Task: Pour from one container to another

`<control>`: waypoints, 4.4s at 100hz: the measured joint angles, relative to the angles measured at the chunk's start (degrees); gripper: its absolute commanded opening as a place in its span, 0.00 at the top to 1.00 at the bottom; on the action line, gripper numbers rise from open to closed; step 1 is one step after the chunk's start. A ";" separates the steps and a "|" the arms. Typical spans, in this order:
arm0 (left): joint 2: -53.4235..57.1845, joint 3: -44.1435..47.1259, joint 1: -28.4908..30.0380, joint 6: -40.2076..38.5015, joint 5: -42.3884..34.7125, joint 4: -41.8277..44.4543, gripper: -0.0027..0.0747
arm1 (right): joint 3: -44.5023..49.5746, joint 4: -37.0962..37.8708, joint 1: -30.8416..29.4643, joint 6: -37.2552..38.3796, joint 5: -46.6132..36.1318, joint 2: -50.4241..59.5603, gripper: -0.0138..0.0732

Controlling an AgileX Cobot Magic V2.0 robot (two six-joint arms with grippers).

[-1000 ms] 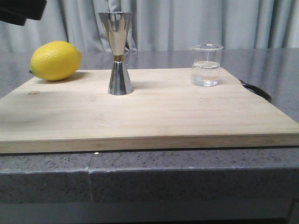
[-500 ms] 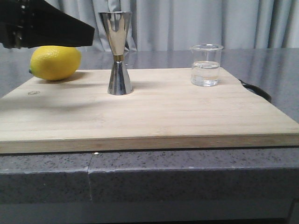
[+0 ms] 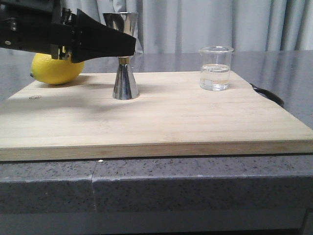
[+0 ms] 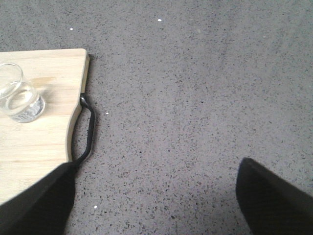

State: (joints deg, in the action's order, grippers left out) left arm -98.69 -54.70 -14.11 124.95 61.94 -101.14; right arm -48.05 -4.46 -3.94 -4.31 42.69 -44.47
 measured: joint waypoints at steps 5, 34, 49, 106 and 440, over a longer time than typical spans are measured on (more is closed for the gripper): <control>-0.89 -1.03 -0.51 0.00 0.00 -0.11 0.21 | 0.00 -0.11 0.00 0.00 0.00 0.00 0.15; -2.81 -2.93 -1.17 0.03 0.40 -0.35 0.41 | 0.00 -0.21 0.00 0.00 0.00 0.00 0.15; -2.81 -3.02 -1.26 0.03 2.79 -0.35 0.56 | 0.00 -0.21 0.00 0.00 0.00 0.00 0.15; -2.81 -4.41 -1.39 -2.23 4.08 -0.13 0.69 | 0.00 -8.26 0.12 -8.30 -0.69 -0.08 0.15; -2.81 -7.43 -1.39 -6.00 4.34 -0.04 0.70 | 8.78 16.65 23.65 10.01 -67.23 -39.44 0.54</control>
State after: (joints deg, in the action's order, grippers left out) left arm -101.50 -62.13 -15.50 118.95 66.28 -101.19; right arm -39.27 12.19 19.71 5.71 -24.54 -83.91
